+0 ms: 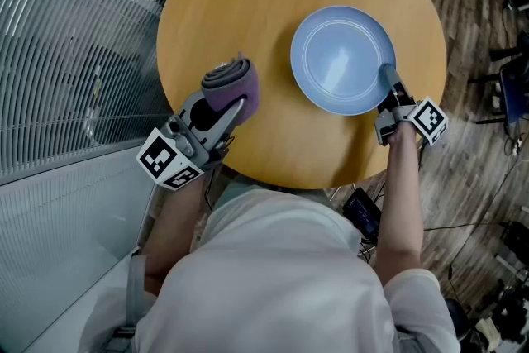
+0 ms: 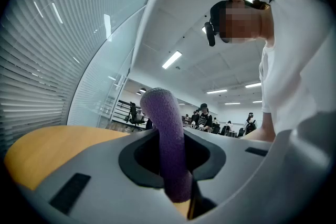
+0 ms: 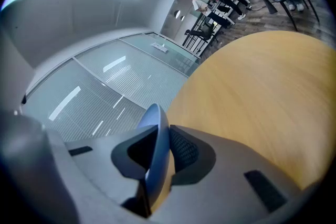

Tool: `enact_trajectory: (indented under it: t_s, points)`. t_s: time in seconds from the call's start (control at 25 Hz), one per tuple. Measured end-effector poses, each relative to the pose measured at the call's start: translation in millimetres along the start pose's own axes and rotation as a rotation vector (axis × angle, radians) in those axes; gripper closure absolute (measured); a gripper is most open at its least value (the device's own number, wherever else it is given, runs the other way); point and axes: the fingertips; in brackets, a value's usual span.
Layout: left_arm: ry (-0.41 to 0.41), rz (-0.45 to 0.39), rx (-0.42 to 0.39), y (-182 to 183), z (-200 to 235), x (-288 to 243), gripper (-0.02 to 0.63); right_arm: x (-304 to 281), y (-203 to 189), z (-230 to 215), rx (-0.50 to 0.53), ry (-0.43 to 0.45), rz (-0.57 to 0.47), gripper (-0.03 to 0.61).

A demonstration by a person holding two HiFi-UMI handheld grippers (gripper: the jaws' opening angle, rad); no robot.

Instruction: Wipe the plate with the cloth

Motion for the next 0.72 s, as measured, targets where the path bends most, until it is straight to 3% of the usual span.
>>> enact_trajectory:
  t_s: [0.72]
  points:
    - [0.043, 0.021, -0.019, -2.8, 4.0, 7.6, 0.537, -40.1, 13.1, -62.3, -0.099, -0.084, -0.126, 0.512]
Point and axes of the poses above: the fingertips, and each gripper's own axes: x backward along the fingers, z to its left, y out of its top, and after that the axes turned 12 degrees about -z, right-handed
